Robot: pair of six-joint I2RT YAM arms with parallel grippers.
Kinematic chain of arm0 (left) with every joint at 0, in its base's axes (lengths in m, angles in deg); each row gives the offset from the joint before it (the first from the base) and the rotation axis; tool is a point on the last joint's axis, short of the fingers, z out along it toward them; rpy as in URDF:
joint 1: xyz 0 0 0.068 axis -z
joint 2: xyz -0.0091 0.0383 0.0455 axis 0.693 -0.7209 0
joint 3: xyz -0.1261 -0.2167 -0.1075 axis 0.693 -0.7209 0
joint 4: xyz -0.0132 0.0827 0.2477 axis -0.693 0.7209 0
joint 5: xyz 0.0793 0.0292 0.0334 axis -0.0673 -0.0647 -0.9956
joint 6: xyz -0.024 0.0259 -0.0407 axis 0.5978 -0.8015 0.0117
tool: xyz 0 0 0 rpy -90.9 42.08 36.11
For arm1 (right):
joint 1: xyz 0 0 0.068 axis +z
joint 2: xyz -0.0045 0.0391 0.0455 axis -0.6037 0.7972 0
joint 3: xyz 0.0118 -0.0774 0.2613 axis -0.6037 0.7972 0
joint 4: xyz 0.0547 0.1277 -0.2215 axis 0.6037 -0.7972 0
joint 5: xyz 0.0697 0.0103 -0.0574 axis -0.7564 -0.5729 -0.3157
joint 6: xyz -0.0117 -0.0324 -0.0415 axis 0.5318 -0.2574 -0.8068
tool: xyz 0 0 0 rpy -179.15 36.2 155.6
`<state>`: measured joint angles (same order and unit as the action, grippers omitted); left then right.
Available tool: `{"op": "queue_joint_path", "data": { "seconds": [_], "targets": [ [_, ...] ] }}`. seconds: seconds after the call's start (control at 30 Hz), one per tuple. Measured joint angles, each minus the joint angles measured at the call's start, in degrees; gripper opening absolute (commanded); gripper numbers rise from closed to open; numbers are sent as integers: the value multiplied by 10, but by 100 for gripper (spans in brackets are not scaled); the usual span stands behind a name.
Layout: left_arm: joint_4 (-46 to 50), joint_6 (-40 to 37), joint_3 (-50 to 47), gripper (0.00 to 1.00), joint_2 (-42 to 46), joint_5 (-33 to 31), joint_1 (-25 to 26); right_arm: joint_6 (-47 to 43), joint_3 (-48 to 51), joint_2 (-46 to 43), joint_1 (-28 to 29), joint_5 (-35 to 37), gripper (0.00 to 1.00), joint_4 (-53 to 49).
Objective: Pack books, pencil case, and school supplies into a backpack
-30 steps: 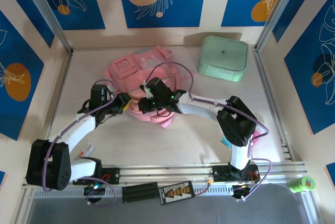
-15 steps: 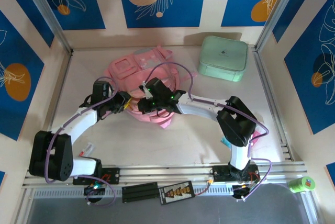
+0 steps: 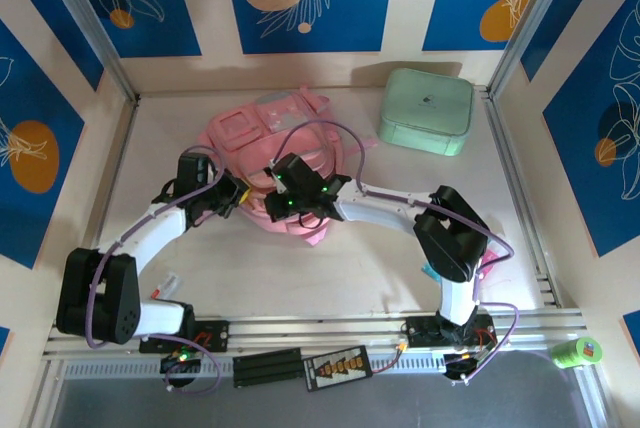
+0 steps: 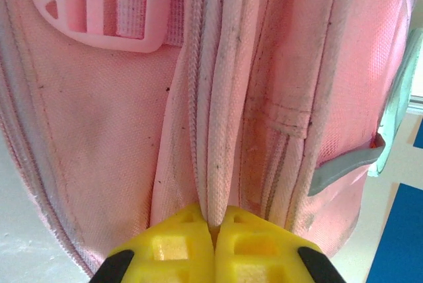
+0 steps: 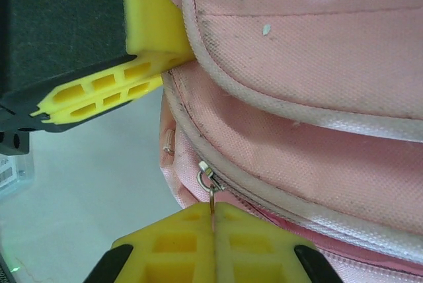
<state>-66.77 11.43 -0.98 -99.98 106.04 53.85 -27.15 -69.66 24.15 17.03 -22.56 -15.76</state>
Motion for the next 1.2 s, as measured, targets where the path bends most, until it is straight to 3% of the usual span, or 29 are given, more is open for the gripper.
{"op": "queue_joint_path", "data": {
  "seconds": [0.13,0.47,0.9,1.2],
  "targets": [
    [0,3,1,0,0,3,0,-9,-28,12,4,6,26,-22],
    [0,9,2,0,0,4,-1,-1,-60,45,9,21,27,-51],
    [1,10,6,0,0,6,-1,15,-60,45,21,50,13,-63],
    [2,10,7,0,0,8,-1,45,-31,19,25,115,1,-78]
  ]
}}
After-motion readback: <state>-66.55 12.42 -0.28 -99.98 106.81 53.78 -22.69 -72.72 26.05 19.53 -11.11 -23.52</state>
